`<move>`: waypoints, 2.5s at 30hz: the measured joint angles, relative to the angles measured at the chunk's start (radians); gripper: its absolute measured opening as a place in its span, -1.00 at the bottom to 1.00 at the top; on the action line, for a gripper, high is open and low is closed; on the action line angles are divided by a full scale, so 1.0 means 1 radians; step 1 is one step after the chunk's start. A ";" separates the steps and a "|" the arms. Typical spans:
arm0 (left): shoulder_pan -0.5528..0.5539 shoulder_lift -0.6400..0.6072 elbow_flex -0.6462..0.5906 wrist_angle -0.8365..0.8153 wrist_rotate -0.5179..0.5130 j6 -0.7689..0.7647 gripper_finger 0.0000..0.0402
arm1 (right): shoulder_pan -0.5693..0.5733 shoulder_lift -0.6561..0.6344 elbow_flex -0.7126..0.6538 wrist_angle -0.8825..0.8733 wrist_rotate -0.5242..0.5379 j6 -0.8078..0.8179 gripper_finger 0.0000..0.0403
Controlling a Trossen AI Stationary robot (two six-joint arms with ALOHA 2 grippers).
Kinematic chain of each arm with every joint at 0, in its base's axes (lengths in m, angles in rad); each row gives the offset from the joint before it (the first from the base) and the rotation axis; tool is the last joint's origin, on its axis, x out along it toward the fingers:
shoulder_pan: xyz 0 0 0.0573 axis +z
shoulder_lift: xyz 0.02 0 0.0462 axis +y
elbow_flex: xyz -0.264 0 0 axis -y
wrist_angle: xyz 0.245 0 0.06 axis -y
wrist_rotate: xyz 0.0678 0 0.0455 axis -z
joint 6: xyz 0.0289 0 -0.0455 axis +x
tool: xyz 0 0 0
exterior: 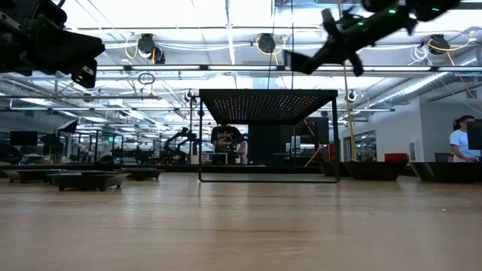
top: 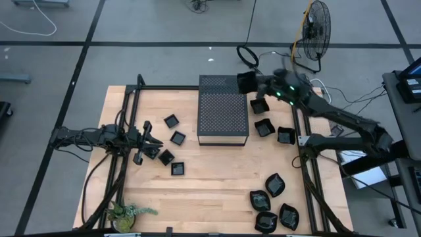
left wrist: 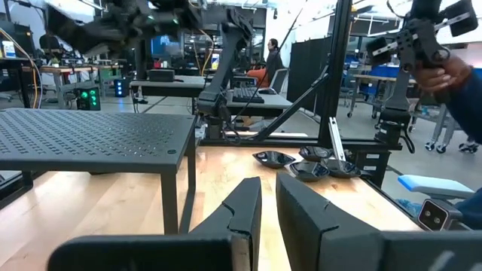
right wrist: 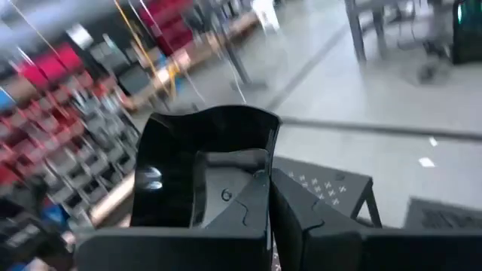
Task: Pick & Place Mini shaped plates
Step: Put the distorted square plate on the shelf, then stack the distorted square plate on top of the distorted square plate on the shelf
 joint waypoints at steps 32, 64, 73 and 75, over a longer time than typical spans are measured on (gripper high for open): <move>0.000 0.000 0.000 0.000 0.000 0.000 -0.77 | -0.060 0.453 0.369 -0.362 -0.042 -0.132 -0.99; 0.000 0.000 0.000 0.000 0.000 0.000 -0.77 | -0.059 0.250 0.367 -0.733 0.187 -0.179 -0.40; 0.000 0.000 0.000 0.000 0.000 0.000 -0.77 | -0.114 0.251 0.239 -0.727 0.158 -0.155 -0.34; 0.000 0.000 0.000 0.000 0.000 0.000 -0.77 | -0.142 0.251 0.193 -0.705 0.136 -0.155 -0.33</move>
